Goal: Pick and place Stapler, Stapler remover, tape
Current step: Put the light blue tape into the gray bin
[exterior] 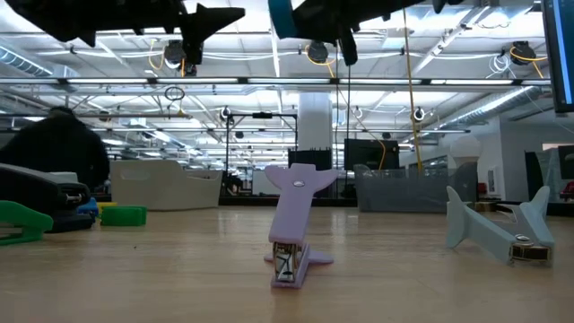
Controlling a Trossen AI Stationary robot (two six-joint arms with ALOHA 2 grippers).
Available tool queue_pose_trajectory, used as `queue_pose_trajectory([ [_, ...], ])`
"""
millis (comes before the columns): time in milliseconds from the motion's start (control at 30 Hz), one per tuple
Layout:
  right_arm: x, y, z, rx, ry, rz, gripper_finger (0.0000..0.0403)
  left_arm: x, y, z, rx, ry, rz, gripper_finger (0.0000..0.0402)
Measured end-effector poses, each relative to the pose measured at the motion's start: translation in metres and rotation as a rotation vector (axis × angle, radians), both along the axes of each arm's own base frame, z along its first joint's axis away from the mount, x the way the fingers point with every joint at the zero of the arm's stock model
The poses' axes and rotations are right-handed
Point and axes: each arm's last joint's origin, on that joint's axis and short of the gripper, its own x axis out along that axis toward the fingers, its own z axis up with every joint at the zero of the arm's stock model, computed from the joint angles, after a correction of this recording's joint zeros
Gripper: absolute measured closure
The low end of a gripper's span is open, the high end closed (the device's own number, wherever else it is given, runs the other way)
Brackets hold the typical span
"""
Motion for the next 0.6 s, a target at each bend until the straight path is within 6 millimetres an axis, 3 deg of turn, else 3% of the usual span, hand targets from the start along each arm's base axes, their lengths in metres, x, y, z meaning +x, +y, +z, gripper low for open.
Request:
queue_pose_trajectory([
  [600, 0.000, -0.001, 0.001, -0.026, -0.009, 0.002, 0.0367, 0.037, 0.000, 0.002, 0.012, 0.039, 0.003, 0.0213],
])
